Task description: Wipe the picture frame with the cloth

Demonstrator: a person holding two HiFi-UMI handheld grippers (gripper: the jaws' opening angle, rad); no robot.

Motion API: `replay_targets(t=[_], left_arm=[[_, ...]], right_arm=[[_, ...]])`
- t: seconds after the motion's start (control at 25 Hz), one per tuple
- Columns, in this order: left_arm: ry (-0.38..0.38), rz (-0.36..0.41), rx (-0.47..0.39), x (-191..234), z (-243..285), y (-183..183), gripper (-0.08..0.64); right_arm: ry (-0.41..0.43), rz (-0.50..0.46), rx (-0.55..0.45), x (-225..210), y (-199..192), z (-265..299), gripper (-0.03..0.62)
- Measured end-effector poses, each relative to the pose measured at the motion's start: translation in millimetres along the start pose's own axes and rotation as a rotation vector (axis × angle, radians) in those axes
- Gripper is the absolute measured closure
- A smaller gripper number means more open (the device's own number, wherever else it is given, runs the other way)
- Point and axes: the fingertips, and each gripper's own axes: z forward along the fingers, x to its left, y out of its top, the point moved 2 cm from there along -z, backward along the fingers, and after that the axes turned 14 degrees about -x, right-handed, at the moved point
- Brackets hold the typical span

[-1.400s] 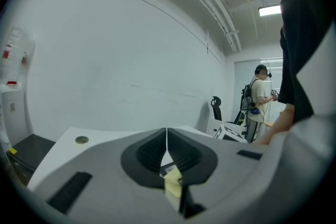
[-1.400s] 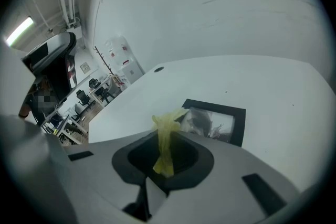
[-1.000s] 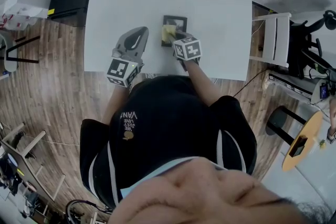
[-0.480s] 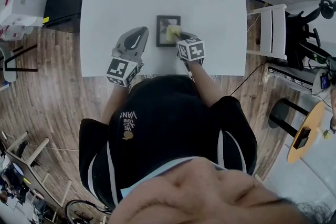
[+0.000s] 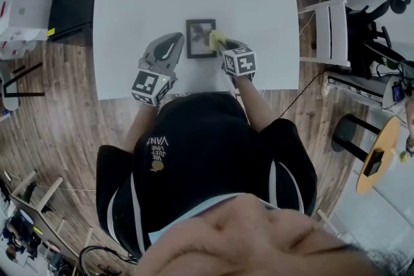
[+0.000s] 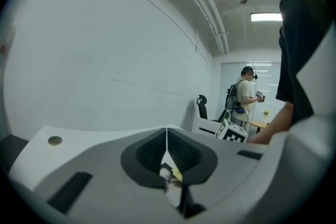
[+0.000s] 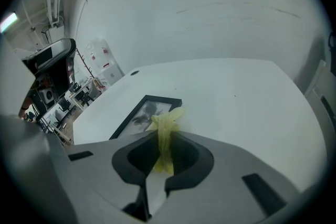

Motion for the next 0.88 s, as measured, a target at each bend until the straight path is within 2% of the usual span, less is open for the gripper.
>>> replay_targets(t=[0.44, 0.88], left_arm=[[0.002, -0.004, -0.009, 3, 2, -1, 0.543], [0.028, -0.006, -0.017, 3, -7, 1, 0.543]], right_arm=[[-0.035, 0.01, 0.0, -14, 1, -9, 0.548], [0.023, 0.015, -0.032, 8, 12, -5, 0.548]])
